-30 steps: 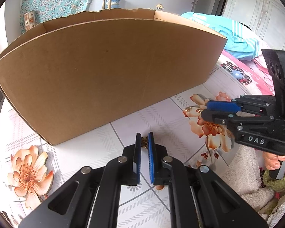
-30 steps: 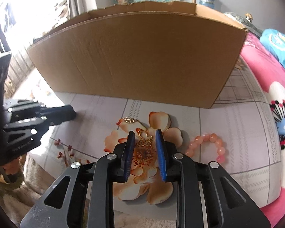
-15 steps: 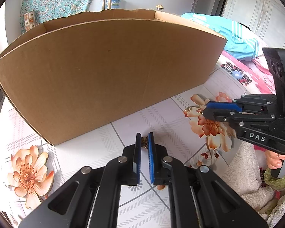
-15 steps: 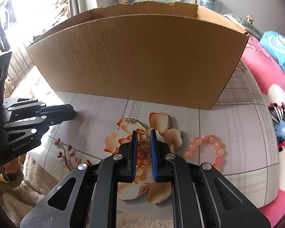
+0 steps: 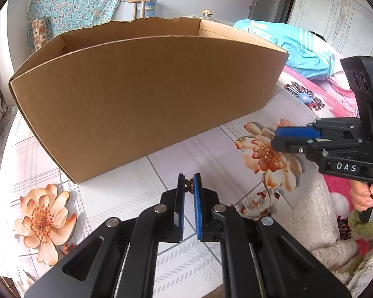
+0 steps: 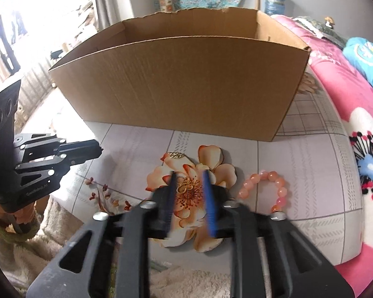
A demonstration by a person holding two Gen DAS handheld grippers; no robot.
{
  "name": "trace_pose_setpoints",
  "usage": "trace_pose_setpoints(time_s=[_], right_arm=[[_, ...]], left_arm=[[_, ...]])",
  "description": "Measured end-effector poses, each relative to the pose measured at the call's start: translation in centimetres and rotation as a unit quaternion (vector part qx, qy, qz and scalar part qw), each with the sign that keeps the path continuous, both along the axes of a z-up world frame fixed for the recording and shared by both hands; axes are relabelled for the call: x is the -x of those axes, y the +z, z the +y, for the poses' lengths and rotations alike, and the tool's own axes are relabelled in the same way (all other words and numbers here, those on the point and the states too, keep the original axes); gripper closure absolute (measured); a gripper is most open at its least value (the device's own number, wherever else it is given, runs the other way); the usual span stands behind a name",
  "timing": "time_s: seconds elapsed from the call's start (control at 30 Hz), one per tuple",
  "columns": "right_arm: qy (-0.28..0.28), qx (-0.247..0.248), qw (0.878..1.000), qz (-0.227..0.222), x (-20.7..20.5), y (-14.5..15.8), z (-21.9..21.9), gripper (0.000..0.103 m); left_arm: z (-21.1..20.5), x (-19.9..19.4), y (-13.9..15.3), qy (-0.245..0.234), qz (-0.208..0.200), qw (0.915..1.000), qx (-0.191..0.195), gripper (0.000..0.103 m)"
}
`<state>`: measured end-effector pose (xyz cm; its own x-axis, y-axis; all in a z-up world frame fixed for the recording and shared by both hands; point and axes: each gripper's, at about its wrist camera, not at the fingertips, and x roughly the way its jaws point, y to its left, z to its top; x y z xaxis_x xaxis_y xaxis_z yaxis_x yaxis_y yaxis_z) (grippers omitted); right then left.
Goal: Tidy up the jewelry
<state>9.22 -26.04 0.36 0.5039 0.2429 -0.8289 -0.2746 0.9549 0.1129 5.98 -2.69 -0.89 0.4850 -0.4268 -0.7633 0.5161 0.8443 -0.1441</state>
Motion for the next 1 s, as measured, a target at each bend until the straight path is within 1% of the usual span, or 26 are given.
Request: trace_pose_setpoints(time_s=[0.1,0.3,0.33,0.4,0.53,0.57,0.8,1.0], right_arm=[[0.018,0.006,1.000,0.007,-0.5,-0.4,0.3,0.077],[0.038,0.038,0.998,0.010,-1.2,-1.2,1.9,0.078],[0.042,0.050,0.998,0.008,-1.1,-1.2,2.1,0.081],[0.045,0.053,0.998,0.011,-1.2,-1.1,2.2,0.092],[0.045,0.055,0.997,0.012,-1.0,-1.0,2.7,0.093],[0.045,0.057,0.997,0.010,-0.9,-1.0,2.8,0.103],[0.042,0.044,0.998,0.014,-0.7,-0.5,2.6,0.103],[0.015,0.037,0.999,0.011,-1.1,0.8,0.5,0.103]], left_arm=[[0.1,0.1,-0.1,0.003,0.001,1.0000,0.001,0.097],[0.1,0.1,-0.3,0.004,0.004,1.0000,0.002,0.097],[0.1,0.2,-0.3,0.003,0.004,1.0000,0.002,0.097],[0.0,0.1,-0.3,0.001,0.003,1.0000,0.004,0.097],[0.1,-0.1,-0.4,0.002,0.004,0.9999,0.010,0.097],[0.1,-0.1,-0.4,0.001,0.004,0.9999,0.010,0.097],[0.4,0.0,-0.4,0.002,0.003,0.9999,0.011,0.097],[0.8,-0.1,-0.5,0.007,0.004,0.9999,0.010,0.097]])
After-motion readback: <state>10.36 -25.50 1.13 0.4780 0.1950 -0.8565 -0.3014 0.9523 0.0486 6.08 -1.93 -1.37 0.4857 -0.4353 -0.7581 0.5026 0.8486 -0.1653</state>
